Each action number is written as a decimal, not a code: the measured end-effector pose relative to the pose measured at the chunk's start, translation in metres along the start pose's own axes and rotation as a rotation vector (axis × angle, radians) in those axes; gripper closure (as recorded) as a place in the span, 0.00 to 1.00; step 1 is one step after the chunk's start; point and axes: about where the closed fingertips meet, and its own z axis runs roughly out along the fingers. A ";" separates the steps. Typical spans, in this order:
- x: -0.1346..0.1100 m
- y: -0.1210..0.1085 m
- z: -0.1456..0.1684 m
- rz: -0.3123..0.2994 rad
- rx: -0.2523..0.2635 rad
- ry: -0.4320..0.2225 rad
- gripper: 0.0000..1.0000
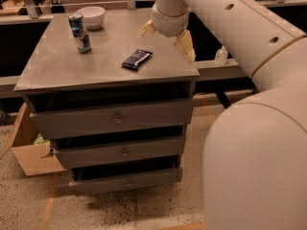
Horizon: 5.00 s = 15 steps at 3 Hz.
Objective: Pick rxbar blueberry
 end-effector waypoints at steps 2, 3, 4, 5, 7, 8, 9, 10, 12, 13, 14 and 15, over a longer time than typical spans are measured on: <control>0.007 -0.037 0.046 -0.056 -0.081 0.073 0.00; 0.014 -0.051 0.064 -0.094 -0.109 0.109 0.00; 0.022 -0.061 0.078 -0.118 -0.129 0.132 0.00; 0.025 -0.076 0.097 -0.125 -0.137 0.128 0.00; 0.020 -0.094 0.112 -0.144 -0.126 0.120 0.18; 0.017 -0.097 0.118 -0.171 -0.140 0.121 0.40; 0.017 -0.098 0.115 -0.176 -0.144 0.121 0.64; 0.019 -0.100 0.108 -0.176 -0.144 0.121 0.87; 0.017 -0.079 0.087 -0.063 -0.086 0.040 1.00; 0.017 -0.051 0.039 0.129 0.064 -0.097 1.00; 0.013 -0.041 -0.002 0.254 0.190 -0.206 1.00; 0.004 -0.044 -0.046 0.265 0.308 -0.236 1.00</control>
Offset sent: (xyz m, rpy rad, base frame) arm 0.0612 0.0406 -0.0451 -0.2058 -0.0078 0.0369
